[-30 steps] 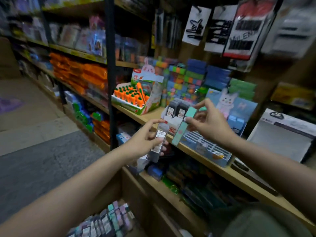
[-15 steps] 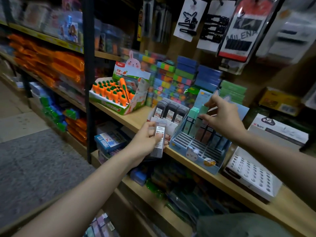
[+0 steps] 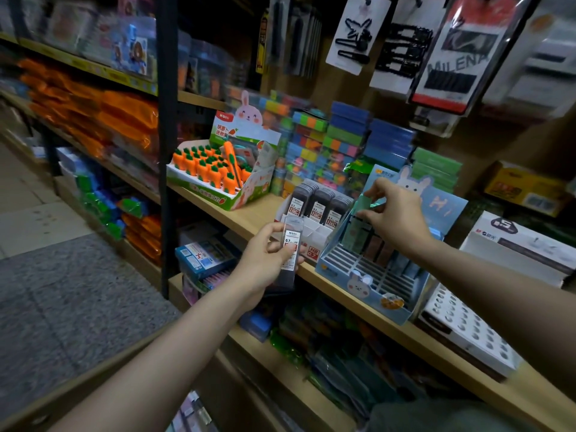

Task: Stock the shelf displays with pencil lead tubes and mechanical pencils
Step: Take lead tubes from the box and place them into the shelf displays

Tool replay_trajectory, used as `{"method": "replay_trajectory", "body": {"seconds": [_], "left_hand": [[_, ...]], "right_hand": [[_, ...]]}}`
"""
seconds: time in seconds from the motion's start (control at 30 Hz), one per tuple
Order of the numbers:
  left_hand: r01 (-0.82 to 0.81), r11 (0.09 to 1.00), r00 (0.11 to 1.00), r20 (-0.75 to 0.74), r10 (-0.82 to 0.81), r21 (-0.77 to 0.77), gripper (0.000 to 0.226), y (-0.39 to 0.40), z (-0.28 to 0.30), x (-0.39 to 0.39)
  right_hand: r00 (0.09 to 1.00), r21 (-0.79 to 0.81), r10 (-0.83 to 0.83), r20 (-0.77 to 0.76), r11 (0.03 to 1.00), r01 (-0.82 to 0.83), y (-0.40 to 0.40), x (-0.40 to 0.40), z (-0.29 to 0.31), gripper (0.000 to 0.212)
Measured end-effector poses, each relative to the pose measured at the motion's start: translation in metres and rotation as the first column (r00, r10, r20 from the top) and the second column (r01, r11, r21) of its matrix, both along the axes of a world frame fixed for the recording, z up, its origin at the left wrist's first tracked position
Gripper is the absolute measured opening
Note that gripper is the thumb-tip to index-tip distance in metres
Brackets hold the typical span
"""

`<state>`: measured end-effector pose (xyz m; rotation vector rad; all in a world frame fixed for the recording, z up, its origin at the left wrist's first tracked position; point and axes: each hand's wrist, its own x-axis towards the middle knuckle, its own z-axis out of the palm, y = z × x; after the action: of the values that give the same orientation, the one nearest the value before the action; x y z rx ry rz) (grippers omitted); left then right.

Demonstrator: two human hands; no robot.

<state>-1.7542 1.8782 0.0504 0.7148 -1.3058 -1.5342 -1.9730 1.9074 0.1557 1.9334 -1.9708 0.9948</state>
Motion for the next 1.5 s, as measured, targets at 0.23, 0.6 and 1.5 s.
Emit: {"method": "replay_trajectory", "body": {"seconds": [0.23,0.6,1.5], "left_hand": [[-0.047,0.999,0.999,-0.02,0.047,0.027,0.025,-0.002,-0.001,-0.003],[-0.098,0.995,0.994,0.046,0.099,-0.029,0.022,0.002,0.007,-0.004],[-0.18,0.938,0.868,0.402,0.293,-0.297,0.061,-0.044,0.007,0.001]], "right_hand": [[0.998,0.012,-0.051,0.038,0.999,0.051,-0.006,0.004,-0.023,0.031],[0.997,-0.107,-0.02,-0.07,0.994,0.013,0.011,0.019,-0.018,0.026],[0.995,-0.082,0.066,0.079,0.995,-0.059,-0.073,0.064,0.009,0.021]]}}
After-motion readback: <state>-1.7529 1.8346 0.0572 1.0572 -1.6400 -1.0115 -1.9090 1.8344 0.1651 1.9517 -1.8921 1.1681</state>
